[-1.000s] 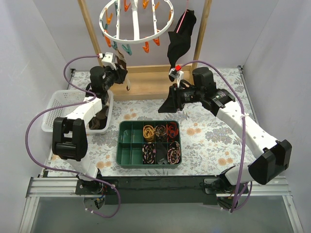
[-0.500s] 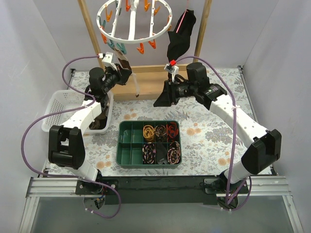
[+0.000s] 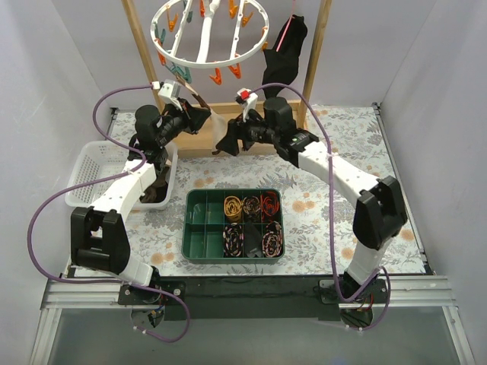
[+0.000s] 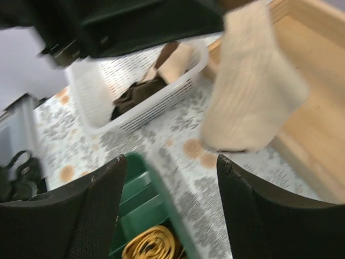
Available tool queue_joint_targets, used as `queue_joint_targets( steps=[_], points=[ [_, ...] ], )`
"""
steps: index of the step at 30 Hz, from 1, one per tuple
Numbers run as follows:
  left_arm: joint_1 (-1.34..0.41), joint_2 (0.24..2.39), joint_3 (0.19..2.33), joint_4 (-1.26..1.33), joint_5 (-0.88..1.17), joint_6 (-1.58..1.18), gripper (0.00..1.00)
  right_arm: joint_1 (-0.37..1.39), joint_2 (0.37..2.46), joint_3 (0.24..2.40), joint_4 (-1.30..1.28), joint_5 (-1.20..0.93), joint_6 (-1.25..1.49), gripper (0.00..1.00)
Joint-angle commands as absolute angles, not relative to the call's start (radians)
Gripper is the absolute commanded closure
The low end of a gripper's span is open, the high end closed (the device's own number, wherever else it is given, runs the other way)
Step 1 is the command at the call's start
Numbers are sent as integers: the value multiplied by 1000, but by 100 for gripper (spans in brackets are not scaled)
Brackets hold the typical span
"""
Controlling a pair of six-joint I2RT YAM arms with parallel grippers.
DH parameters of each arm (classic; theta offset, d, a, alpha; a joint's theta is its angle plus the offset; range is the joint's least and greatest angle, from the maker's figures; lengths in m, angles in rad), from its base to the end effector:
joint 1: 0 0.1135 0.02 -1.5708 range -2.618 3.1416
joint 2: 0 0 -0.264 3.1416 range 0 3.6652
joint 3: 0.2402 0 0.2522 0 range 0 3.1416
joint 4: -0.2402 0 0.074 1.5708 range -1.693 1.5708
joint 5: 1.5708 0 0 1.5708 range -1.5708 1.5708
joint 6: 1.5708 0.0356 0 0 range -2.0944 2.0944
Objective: Remove the socks clipped to the hanger
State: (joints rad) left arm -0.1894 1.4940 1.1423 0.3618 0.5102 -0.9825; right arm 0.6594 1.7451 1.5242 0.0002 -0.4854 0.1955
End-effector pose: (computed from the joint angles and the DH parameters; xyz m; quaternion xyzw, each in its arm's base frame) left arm 0.3458 -0.0840 0.3497 -0.0975 0.6972 -0.5282 0.4748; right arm 0.3225 0.2710 0.3553 -0.3204 0.7030 0.4222 0.4743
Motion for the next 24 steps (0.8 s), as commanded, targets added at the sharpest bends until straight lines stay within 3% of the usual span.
queue_joint_targets(
  steps=[1, 5, 9, 13, 16, 19, 20, 23, 24],
  points=[
    [-192, 1433, 1152, 327, 543, -976, 100, 673, 1850, 1690, 150, -305, 138, 25],
    [-192, 1424, 1146, 321, 543, -977, 100, 680, 1928, 1781, 155, -215, 138, 19],
    [-193, 1424, 1138, 327, 557, -988, 100, 692, 1982, 1831, 155, -126, 141, 18],
    [-193, 1422, 1131, 333, 560, -989, 100, 699, 2025, 1879, 155, -123, 160, 27],
    [-192, 1420, 1129, 330, 560, -986, 100, 707, 2032, 1890, 156, -127, 166, 38],
    [-192, 1419, 1129, 327, 561, -988, 100, 712, 2039, 1891, 156, -150, 189, 56],
    [-192, 1417, 1129, 325, 564, -988, 100, 712, 2039, 1890, 155, -166, 195, 68],
    [-193, 1411, 1138, 290, 543, -988, 100, 712, 2020, 1864, 156, -175, 227, 88],
    [-192, 1411, 1149, 267, 531, -988, 100, 712, 2011, 1850, 156, -175, 235, 91]
  ],
)
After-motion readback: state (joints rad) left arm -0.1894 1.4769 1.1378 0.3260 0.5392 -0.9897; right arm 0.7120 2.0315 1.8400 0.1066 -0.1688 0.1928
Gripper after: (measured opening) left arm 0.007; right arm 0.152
